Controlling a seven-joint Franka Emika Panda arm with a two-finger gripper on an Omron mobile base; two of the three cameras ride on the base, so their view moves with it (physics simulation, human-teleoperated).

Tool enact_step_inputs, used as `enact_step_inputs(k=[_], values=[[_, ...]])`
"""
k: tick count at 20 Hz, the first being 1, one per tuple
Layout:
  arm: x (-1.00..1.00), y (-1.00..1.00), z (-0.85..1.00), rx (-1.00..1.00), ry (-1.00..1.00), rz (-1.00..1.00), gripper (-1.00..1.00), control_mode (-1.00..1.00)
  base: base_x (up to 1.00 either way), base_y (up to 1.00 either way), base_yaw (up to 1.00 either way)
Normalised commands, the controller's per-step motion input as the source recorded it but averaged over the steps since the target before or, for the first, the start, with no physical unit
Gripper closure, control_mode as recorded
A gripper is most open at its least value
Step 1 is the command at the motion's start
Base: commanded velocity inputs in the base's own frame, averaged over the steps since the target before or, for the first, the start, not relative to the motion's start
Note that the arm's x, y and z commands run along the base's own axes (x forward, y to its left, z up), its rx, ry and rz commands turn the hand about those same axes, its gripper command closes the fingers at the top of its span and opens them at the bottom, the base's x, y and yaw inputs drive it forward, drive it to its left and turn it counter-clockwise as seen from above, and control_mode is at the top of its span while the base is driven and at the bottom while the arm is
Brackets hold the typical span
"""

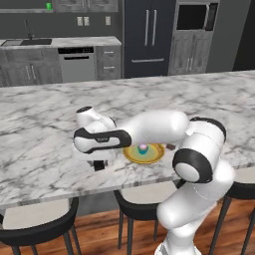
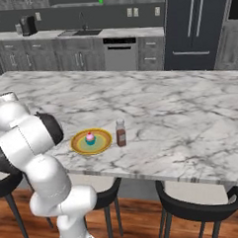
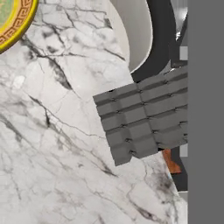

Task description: Take the cinnamon bottle from the cabinet and place it on the dining table, next to the plate with the cupcake. Then take the chocolate from the dining counter and place it on the cupcake plate.

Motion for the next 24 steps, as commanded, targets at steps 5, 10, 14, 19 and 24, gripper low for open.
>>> enact_step_inputs(k=[5, 10, 14, 19, 24], values=[[0.03, -1.00, 0.27, 0.00, 0.00, 0.00, 1.00, -1.00, 0.00, 0.00, 0.00], [0.48, -1.00, 0.01, 0.00, 0.06, 0.10, 1.00, -1.00, 0.00, 0.00, 0.00], [0.42, -0.94, -0.01, 0.00, 0.01, 0.23, 1.00, -1.00, 0.00, 0.00, 0.00], [0.56, -0.59, -0.06, -0.01, 0.04, 0.24, 1.00, -1.00, 0.00, 0.00, 0.00], [0.60, -0.23, -0.32, -0.04, 0.03, 0.28, 1.00, -1.00, 0.00, 0.00, 0.00]])
